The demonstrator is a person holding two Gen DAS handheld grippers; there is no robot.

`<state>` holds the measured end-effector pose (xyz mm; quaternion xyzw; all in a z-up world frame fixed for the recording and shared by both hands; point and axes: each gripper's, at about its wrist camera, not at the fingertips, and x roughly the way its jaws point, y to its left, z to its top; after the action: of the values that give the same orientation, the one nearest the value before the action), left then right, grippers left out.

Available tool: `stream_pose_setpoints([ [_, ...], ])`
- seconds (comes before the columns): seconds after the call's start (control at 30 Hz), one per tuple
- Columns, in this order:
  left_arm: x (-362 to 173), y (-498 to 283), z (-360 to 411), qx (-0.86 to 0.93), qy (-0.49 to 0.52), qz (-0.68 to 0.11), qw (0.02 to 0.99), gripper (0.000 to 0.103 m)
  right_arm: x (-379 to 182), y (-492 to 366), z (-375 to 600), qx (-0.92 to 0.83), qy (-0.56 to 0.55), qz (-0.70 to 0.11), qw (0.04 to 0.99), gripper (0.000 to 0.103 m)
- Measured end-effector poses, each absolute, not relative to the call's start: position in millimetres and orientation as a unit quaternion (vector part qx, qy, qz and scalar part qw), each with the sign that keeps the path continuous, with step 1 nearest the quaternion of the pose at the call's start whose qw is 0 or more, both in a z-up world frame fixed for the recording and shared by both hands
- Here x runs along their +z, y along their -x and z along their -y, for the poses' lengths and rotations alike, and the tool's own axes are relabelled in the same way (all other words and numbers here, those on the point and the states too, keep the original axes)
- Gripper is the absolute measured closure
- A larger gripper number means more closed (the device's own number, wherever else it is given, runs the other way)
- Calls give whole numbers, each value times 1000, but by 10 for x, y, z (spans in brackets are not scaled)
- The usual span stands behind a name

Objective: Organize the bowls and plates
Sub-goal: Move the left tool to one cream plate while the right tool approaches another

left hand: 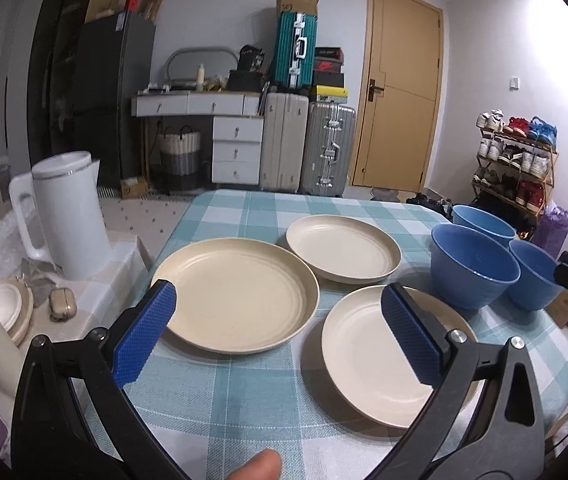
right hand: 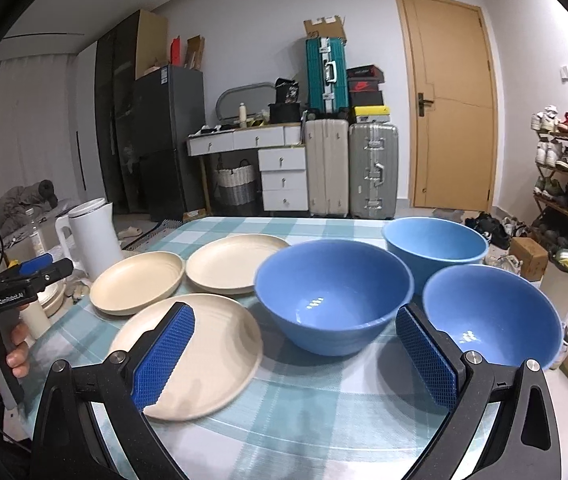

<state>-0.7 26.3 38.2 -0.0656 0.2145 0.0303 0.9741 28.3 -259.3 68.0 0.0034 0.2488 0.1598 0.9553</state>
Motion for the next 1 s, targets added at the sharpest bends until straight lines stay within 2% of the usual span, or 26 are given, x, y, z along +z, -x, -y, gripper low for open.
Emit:
stream_pose_setpoints([
  [0.3,593,-9,-582,67,100,-240,963,1,909,-476,2213,185,13,-268,946,1],
  [1.0,591,-456,-1297,106,127,-269,949,1,994,-1173,1367,207,20,-311,928,1],
])
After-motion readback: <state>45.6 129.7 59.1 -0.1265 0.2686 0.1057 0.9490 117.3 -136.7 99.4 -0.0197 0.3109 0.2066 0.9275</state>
